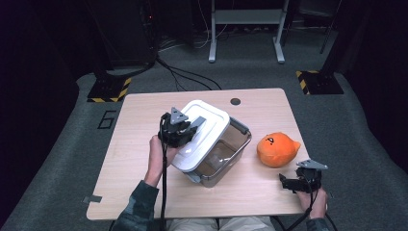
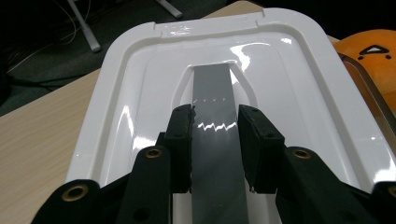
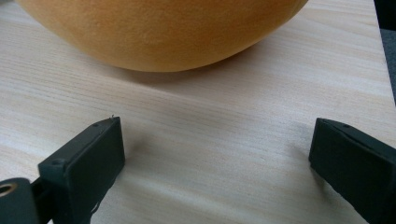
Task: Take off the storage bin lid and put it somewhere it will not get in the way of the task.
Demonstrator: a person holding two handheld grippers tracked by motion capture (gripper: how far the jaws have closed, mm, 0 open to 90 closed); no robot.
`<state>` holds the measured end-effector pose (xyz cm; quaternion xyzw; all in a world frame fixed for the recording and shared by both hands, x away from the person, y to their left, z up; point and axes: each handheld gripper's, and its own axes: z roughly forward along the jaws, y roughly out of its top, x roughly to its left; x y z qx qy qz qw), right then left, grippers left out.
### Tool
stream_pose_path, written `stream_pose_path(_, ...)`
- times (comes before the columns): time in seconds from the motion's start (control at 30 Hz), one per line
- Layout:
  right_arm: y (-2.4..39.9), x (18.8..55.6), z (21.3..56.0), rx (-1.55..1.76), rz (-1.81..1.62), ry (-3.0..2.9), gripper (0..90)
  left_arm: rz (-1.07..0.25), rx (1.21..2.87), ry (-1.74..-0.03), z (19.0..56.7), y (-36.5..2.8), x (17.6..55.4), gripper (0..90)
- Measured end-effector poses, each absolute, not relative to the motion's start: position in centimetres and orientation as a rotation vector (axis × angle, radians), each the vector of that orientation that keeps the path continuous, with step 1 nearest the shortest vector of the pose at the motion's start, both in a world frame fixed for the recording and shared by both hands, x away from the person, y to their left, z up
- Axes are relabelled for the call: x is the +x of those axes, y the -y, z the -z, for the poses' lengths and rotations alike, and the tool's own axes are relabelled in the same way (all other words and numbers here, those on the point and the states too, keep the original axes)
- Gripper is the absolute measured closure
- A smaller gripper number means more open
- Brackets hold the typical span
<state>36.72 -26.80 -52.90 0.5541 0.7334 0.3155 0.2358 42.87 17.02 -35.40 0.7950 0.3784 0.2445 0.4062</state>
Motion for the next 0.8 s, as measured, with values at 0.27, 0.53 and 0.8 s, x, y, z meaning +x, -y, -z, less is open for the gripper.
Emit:
stream_pose_path(0.27, 26.8, 36.7, 52.9, 1.520, -0.866, -2.011, 2.6, -0.628, 1.992, -0.979, 35.3, -18.3, 42.9, 66.1)
stream_pose_path(0.53, 26.8, 36.7, 52.9, 1.521, -0.866, -2.011, 2.6, -0.645, 1.982, -1.008, 35.1, -19.7, 42.8, 66.1)
stream_pose_path(0.8, 26.8, 36.7, 52.9, 1.520, -0.866, -2.011, 2.6, -0.661, 1.958, -1.035, 35.1, -21.0, 42.6, 66.1)
